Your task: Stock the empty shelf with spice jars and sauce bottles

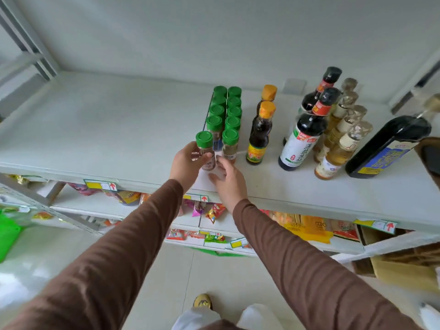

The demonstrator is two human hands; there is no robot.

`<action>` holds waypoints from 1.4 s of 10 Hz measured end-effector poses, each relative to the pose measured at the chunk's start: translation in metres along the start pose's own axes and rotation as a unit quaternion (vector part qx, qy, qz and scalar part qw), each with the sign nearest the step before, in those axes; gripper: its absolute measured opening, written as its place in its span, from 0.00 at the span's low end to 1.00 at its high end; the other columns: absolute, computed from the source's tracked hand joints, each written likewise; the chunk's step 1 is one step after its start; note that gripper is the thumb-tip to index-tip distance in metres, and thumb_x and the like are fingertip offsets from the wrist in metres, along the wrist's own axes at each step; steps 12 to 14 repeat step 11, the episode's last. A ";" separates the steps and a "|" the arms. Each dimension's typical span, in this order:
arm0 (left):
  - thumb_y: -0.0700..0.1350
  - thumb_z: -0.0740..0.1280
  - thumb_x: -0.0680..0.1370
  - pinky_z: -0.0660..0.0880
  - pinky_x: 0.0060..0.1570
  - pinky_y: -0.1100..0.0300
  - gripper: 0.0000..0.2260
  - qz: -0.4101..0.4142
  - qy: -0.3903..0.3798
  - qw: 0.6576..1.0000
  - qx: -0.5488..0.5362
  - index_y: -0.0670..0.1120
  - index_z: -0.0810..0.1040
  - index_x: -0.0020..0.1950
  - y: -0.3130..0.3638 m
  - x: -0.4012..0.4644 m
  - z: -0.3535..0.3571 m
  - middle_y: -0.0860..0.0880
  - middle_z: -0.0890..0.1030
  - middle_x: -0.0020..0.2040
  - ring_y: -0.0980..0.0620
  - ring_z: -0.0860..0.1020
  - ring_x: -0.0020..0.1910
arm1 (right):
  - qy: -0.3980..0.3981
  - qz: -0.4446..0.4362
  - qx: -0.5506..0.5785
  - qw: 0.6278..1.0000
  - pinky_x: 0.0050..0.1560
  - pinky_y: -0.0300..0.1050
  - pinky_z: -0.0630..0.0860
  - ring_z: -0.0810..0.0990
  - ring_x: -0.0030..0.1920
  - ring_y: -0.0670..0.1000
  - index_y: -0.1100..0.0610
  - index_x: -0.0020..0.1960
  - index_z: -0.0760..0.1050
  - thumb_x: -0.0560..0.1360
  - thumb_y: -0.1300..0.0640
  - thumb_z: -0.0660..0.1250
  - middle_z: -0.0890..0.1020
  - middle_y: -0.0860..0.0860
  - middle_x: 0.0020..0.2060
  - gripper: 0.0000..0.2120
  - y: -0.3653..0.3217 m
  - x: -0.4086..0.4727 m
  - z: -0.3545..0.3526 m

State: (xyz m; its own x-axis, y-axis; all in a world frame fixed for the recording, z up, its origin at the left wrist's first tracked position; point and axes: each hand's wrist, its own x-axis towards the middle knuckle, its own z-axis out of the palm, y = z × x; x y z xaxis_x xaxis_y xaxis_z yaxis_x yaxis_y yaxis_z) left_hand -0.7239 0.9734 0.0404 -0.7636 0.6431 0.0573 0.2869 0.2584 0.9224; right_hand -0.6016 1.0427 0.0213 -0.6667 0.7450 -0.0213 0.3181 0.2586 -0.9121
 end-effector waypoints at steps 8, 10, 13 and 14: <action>0.41 0.74 0.75 0.72 0.47 0.75 0.12 0.083 -0.038 0.996 0.020 0.45 0.78 0.56 -0.017 0.032 0.006 0.55 0.82 0.50 0.66 0.79 0.48 | 0.039 -0.029 -0.108 0.993 0.63 0.51 0.76 0.79 0.59 0.51 0.53 0.67 0.76 0.77 0.60 0.69 0.82 0.51 0.58 0.19 -0.001 -0.011 -0.004; 0.43 0.77 0.73 0.77 0.50 0.66 0.20 0.058 -0.041 0.997 -0.013 0.46 0.75 0.62 -0.020 0.030 0.003 0.52 0.81 0.56 0.57 0.80 0.52 | 0.026 -0.058 -0.130 0.989 0.62 0.48 0.74 0.78 0.61 0.51 0.53 0.68 0.75 0.77 0.59 0.67 0.81 0.51 0.59 0.19 0.001 -0.015 -0.014; 0.46 0.78 0.72 0.78 0.52 0.60 0.24 0.038 -0.025 0.999 -0.017 0.46 0.73 0.64 -0.024 0.022 0.003 0.50 0.79 0.60 0.52 0.78 0.54 | 0.028 -0.064 -0.155 0.985 0.63 0.47 0.73 0.76 0.62 0.51 0.53 0.69 0.74 0.77 0.58 0.67 0.80 0.50 0.61 0.20 0.002 -0.017 -0.023; 0.46 0.78 0.72 0.78 0.52 0.60 0.24 0.038 -0.025 0.999 -0.017 0.46 0.73 0.64 -0.024 0.022 0.003 0.50 0.79 0.60 0.52 0.78 0.54 | 0.028 -0.064 -0.155 0.985 0.63 0.47 0.73 0.76 0.62 0.51 0.53 0.69 0.74 0.77 0.58 0.67 0.80 0.50 0.61 0.20 0.002 -0.017 -0.023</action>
